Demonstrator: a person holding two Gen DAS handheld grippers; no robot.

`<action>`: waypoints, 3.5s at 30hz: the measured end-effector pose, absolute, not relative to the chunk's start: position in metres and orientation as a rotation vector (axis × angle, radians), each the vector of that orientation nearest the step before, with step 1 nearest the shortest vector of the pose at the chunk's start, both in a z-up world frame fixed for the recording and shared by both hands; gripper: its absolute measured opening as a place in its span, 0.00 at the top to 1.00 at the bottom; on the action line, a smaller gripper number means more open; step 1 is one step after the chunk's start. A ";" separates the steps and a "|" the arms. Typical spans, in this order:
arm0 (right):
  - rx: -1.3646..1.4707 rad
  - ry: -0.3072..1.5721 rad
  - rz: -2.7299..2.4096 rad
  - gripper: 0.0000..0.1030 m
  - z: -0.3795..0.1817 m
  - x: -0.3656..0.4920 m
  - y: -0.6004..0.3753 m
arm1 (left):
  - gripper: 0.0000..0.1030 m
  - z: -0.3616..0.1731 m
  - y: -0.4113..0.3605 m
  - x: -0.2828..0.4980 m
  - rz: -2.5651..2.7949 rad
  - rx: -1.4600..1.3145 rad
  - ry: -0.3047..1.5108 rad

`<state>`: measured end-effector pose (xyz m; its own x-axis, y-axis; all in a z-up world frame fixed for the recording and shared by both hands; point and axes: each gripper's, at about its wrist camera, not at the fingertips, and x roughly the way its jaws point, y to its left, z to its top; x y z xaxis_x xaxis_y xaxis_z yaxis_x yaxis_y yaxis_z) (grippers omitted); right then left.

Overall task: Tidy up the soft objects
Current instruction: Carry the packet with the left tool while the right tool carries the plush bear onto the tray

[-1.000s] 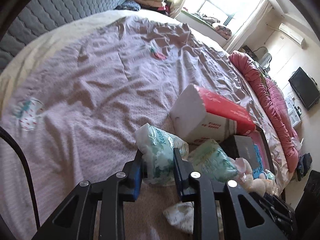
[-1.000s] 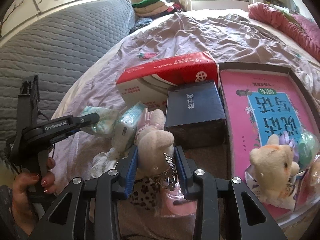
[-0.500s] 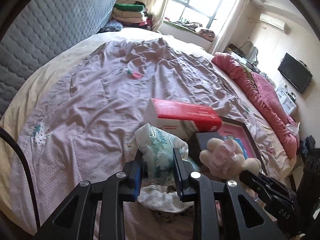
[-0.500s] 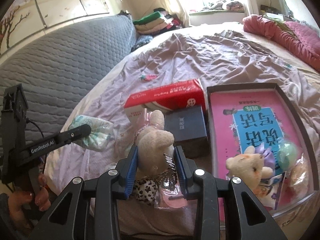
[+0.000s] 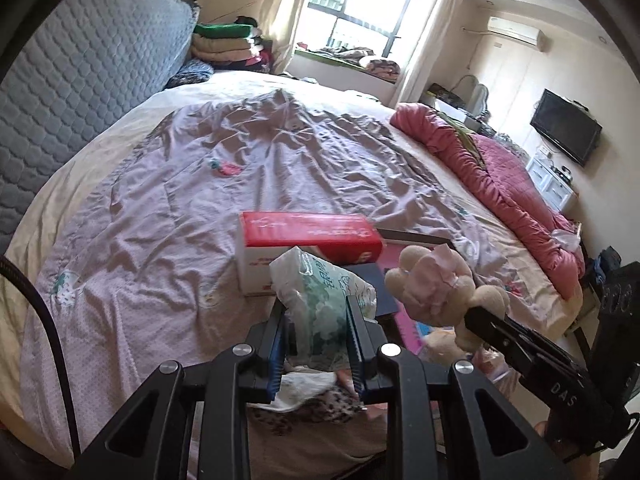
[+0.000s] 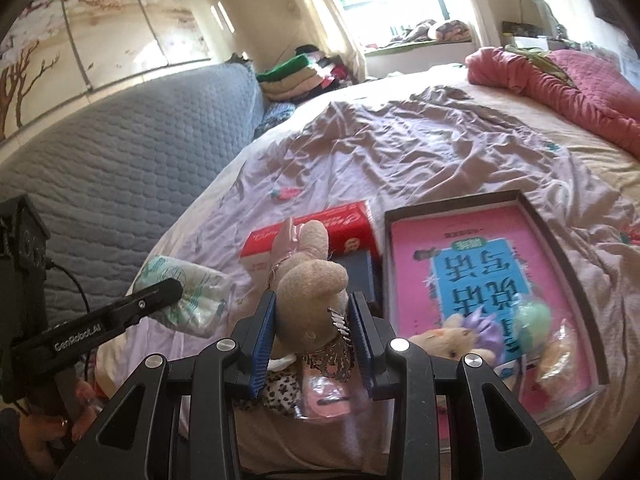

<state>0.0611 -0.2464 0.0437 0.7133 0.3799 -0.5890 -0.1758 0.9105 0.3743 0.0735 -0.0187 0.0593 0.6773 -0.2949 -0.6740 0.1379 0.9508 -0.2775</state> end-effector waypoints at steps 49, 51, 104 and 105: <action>0.490 0.572 -0.015 0.64 0.047 0.016 -0.427 | 0.74 0.020 -0.235 0.071 -0.568 0.039 0.930; 0.491 0.575 -0.023 0.64 0.044 0.016 -0.430 | 0.74 0.013 -0.243 0.071 -0.575 0.053 0.943; 0.475 0.797 -0.117 0.62 -0.052 0.070 -0.429 | 0.74 -0.040 -0.241 0.093 -0.548 0.069 1.040; 0.460 0.800 -0.122 0.62 -0.053 0.070 -0.429 | 0.74 -0.040 -0.241 0.093 -0.549 0.068 1.042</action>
